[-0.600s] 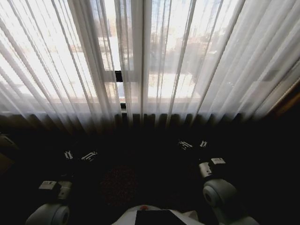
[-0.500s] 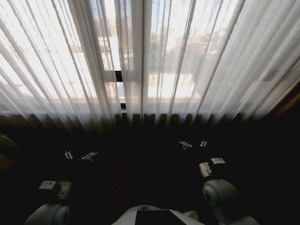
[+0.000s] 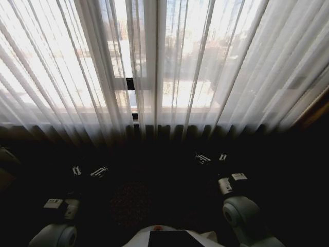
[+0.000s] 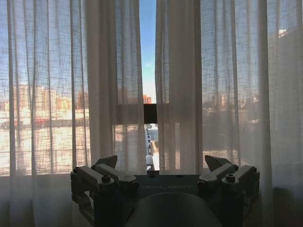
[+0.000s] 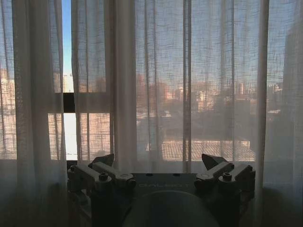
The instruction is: Open the curtains by pulling them apart, changing their state from closed to fully open.
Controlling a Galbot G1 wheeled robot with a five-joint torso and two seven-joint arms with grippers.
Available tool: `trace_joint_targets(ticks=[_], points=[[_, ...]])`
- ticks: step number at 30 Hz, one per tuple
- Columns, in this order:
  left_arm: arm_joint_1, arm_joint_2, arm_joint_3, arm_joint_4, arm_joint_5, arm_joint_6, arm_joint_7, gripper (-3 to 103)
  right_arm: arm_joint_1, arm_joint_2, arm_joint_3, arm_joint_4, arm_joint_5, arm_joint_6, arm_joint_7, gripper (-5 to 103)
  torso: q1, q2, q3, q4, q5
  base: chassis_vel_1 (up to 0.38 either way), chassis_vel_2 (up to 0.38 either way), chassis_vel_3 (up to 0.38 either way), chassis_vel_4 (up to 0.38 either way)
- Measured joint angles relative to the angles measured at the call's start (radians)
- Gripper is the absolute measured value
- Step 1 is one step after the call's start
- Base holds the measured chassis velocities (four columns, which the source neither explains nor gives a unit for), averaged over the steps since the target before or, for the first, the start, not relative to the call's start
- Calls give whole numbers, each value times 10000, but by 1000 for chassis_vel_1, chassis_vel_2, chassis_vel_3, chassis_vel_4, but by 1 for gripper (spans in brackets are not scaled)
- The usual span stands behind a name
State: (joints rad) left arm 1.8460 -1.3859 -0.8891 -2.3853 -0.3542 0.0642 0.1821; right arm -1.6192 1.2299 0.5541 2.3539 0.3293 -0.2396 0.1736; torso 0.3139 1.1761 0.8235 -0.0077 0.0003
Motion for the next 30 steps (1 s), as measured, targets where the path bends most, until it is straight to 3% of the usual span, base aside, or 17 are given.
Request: trace_joint_targets(ticks=[30], points=[[-40, 27, -9, 93, 5, -23, 15, 100, 51, 6, -26, -83, -1, 7, -24, 100, 2, -2, 1, 1, 1, -185, 180, 186, -171]])
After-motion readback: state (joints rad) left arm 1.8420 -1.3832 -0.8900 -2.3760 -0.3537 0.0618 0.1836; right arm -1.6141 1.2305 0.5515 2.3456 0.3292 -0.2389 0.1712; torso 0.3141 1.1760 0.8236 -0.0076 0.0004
